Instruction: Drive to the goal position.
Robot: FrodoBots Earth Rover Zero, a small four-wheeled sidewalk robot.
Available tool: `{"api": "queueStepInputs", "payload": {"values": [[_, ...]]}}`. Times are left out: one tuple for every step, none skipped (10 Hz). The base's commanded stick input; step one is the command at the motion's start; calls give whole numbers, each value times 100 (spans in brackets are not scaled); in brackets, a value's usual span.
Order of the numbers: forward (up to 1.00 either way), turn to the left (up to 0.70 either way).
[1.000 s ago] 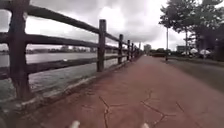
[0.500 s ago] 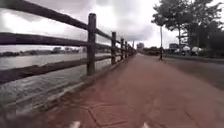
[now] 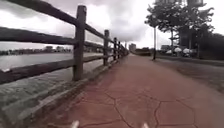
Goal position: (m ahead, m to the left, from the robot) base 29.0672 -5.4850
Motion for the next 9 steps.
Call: {"api": "queueStepInputs", "payload": {"values": [[70, -27], [70, -27], [70, -27], [70, -17], [70, -5], [70, 0], [70, 0], [70, 0], [70, 0]]}}
